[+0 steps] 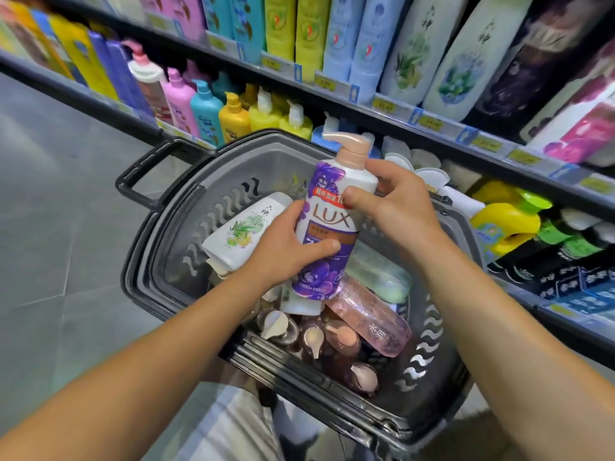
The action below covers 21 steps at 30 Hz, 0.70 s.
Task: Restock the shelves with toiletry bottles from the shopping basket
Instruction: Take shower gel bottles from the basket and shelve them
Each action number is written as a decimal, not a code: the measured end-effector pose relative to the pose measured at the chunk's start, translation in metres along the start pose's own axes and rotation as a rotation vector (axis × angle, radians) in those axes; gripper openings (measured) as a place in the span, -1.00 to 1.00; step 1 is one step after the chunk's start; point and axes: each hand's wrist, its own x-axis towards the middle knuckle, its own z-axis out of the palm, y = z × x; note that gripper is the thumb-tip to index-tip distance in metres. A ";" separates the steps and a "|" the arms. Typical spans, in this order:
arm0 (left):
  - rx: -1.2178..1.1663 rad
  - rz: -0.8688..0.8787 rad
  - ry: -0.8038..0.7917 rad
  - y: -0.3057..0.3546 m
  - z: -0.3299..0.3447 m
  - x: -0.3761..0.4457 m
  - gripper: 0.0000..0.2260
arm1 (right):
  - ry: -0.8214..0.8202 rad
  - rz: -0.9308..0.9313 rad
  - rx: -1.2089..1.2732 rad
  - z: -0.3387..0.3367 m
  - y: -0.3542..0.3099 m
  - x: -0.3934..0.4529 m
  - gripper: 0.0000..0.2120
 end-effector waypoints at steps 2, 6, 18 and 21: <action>-0.024 -0.010 0.046 0.000 -0.010 0.001 -0.41 | -0.045 0.027 0.087 0.008 -0.002 0.005 -0.66; -0.022 -0.062 0.136 -0.009 -0.035 0.001 -0.43 | -0.158 0.164 0.026 0.021 0.017 0.014 -0.54; -0.027 -0.239 0.326 -0.052 -0.078 0.004 -0.53 | -0.207 0.566 -0.364 0.072 0.136 0.008 -0.46; -0.003 -0.266 0.353 -0.054 -0.079 0.006 -0.53 | -0.148 0.563 -0.343 0.090 0.139 0.013 -0.34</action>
